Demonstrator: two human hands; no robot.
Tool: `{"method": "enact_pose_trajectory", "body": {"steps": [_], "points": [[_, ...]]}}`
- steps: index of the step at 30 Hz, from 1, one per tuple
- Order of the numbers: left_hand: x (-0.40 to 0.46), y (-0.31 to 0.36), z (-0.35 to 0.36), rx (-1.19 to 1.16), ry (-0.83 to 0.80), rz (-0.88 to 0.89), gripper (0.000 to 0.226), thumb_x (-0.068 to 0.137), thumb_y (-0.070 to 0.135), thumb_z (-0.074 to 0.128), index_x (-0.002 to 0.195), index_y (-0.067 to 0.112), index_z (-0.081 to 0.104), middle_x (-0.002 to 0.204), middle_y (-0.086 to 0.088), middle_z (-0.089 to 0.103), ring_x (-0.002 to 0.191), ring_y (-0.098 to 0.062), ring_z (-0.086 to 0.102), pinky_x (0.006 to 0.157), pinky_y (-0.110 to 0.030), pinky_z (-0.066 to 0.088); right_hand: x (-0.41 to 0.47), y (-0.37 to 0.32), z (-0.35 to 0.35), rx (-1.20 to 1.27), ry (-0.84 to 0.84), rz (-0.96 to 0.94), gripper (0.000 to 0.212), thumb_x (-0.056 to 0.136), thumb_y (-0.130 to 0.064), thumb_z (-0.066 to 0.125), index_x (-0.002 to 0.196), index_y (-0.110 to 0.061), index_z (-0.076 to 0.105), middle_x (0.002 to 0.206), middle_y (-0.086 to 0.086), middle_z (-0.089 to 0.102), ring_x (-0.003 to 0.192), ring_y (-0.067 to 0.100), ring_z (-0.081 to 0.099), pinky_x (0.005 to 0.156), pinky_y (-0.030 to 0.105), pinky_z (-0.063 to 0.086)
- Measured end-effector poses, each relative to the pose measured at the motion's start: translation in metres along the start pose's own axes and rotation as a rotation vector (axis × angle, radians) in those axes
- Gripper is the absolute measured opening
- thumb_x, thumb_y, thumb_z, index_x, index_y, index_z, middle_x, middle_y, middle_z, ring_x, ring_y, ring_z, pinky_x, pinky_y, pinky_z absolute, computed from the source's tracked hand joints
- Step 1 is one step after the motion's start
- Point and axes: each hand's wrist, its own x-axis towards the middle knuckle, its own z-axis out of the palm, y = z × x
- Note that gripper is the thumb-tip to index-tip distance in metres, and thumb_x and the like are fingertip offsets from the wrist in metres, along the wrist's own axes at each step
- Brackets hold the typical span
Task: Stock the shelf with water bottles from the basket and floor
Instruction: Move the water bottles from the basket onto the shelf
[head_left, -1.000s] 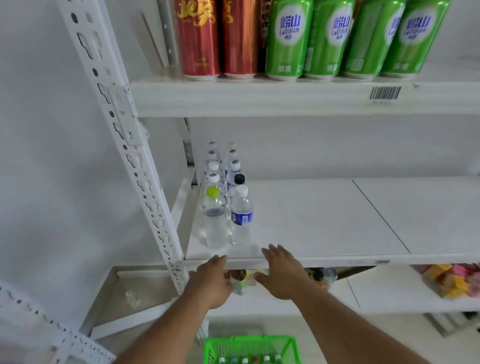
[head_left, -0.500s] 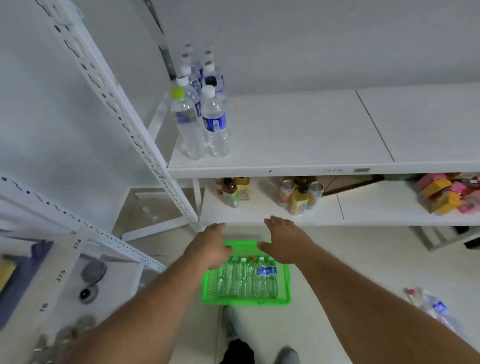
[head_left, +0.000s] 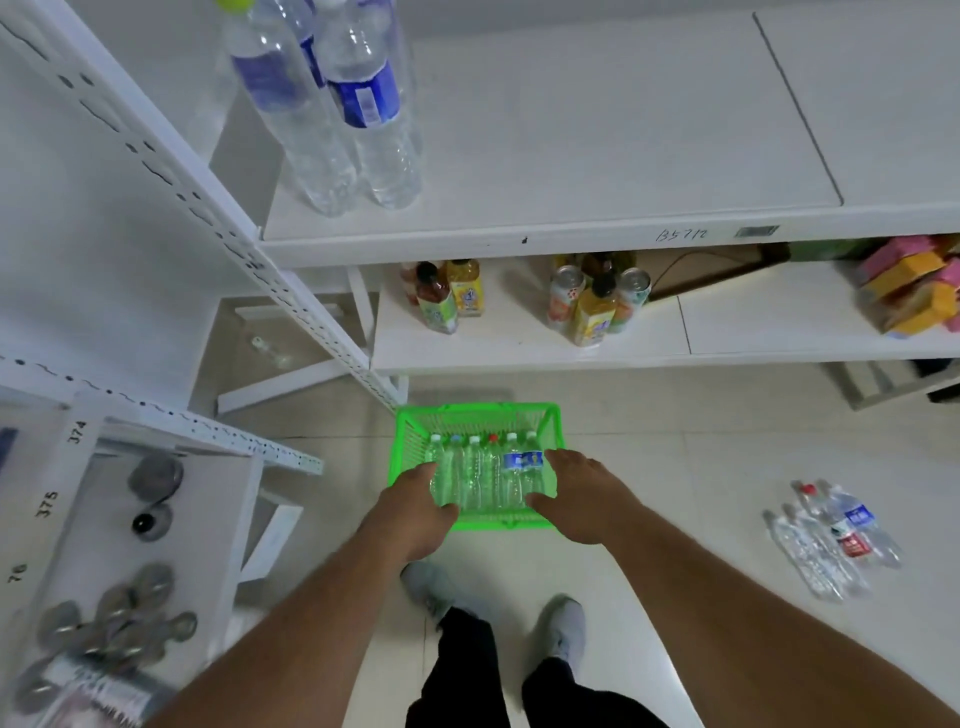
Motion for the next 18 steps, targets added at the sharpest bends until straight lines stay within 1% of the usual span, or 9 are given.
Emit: {"method": "enact_pose_trajectory", "body": {"steps": [3, 6, 11, 14, 17, 18], "points": [[0.017, -0.017, 0.001, -0.042, -0.024, -0.018, 0.076, 0.088, 0.039, 0.061, 0.153, 0.019, 0.028, 0.156, -0.008, 0.034, 0.140, -0.025, 0.040, 0.113, -0.031, 0.034, 0.015, -0.006, 0.011, 0.023, -0.025, 0.034, 0.076, 0.095, -0.054, 0.052, 0.155, -0.016, 0.025, 0.158, 0.007, 0.034, 0.142, 0.028, 0.036, 0.113, 0.037, 0.035], [0.034, -0.034, -0.003, -0.100, -0.055, -0.042, 0.074, 0.087, 0.037, 0.063, 0.152, 0.017, 0.031, 0.154, -0.009, 0.039, 0.138, -0.024, 0.043, 0.111, -0.029, 0.035, 0.031, -0.015, 0.020, 0.048, -0.049, 0.072, 0.076, 0.095, -0.054, 0.052, 0.155, -0.016, 0.026, 0.157, 0.006, 0.036, 0.141, 0.027, 0.038, 0.113, 0.038, 0.036], [0.072, -0.065, -0.013, -0.219, -0.079, -0.084, 0.071, 0.086, 0.032, 0.068, 0.148, 0.013, 0.038, 0.148, -0.009, 0.047, 0.131, -0.023, 0.050, 0.107, -0.027, 0.040, 0.063, -0.041, 0.036, 0.105, -0.070, 0.096, 0.076, 0.097, -0.052, 0.051, 0.157, -0.016, 0.022, 0.161, 0.005, 0.030, 0.144, 0.025, 0.035, 0.115, 0.035, 0.033], [0.094, -0.077, -0.018, -0.232, -0.079, -0.092, 0.069, 0.087, 0.031, 0.067, 0.147, 0.011, 0.040, 0.147, -0.010, 0.048, 0.130, -0.024, 0.051, 0.105, -0.029, 0.041, 0.084, -0.054, 0.048, 0.147, -0.091, 0.098, 0.077, 0.097, -0.051, 0.052, 0.158, -0.016, 0.020, 0.162, 0.005, 0.027, 0.145, 0.025, 0.033, 0.115, 0.034, 0.031], [0.113, -0.084, -0.019, -0.245, -0.077, -0.105, 0.062, 0.089, 0.026, 0.067, 0.143, 0.009, 0.043, 0.142, -0.010, 0.053, 0.125, -0.024, 0.055, 0.097, -0.025, 0.041, 0.106, -0.059, 0.055, 0.196, -0.098, 0.107, 0.078, 0.097, -0.050, 0.053, 0.158, -0.016, 0.019, 0.163, 0.007, 0.026, 0.146, 0.025, 0.032, 0.115, 0.033, 0.030], [0.118, -0.086, -0.019, -0.245, -0.076, -0.111, 0.062, 0.089, 0.025, 0.067, 0.143, 0.008, 0.042, 0.142, -0.010, 0.053, 0.125, -0.024, 0.055, 0.097, -0.026, 0.041, 0.114, -0.060, 0.056, 0.216, -0.095, 0.112, 0.078, 0.097, -0.050, 0.053, 0.158, -0.016, 0.019, 0.163, 0.007, 0.026, 0.147, 0.025, 0.032, 0.115, 0.033, 0.030]]}}
